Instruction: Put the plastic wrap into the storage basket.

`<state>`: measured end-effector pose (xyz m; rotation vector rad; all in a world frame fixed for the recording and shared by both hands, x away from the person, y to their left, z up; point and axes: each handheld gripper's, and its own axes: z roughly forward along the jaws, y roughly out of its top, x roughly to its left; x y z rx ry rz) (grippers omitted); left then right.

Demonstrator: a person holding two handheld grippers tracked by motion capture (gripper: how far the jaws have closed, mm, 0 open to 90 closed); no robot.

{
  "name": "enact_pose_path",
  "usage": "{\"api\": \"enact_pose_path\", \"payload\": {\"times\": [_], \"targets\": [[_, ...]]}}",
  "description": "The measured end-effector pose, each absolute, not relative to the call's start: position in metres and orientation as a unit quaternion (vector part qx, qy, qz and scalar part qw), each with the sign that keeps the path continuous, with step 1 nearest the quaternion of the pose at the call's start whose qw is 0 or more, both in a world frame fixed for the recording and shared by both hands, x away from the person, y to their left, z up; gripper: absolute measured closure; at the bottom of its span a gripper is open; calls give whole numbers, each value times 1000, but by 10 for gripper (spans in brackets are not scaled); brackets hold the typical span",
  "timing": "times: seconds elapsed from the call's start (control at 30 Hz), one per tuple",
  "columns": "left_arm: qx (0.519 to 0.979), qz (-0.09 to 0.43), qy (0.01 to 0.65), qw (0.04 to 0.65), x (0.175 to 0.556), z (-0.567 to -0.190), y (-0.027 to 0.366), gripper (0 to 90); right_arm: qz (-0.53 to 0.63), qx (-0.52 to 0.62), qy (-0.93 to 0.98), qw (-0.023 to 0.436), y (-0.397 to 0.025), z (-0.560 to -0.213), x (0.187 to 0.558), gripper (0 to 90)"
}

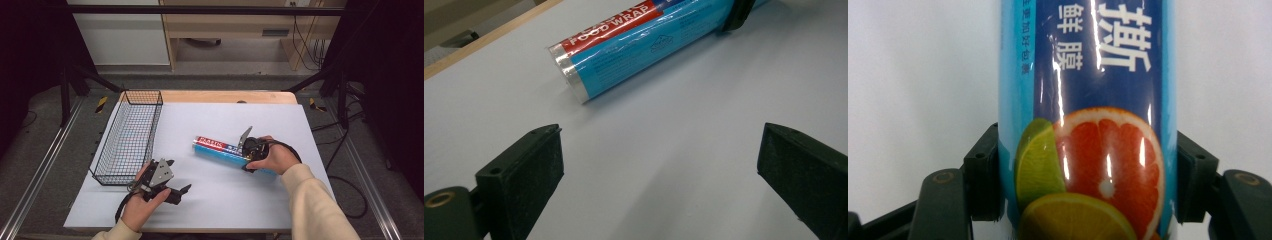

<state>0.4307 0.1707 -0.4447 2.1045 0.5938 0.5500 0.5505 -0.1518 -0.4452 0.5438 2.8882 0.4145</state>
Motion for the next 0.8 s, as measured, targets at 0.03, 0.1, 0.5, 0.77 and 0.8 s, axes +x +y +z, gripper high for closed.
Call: {"api": "enact_pose_path", "payload": {"times": [0.03,0.1,0.5,0.77,0.8], "targets": [[843,220,238,429,431,-445,171,46,139,183,969,87,-152,-445,550,322],[843,220,238,429,431,-445,171,46,143,178,969,91,-152,-444,550,323],[842,231,235,428,437,-437,173,50,159,170,965,121,-156,-436,544,323],[866,257,187,386,455,-412,160,50,185,154,959,149,-160,-411,531,322],[868,258,182,383,457,-409,158,50,185,154,959,149,-160,-411,531,322]]}}
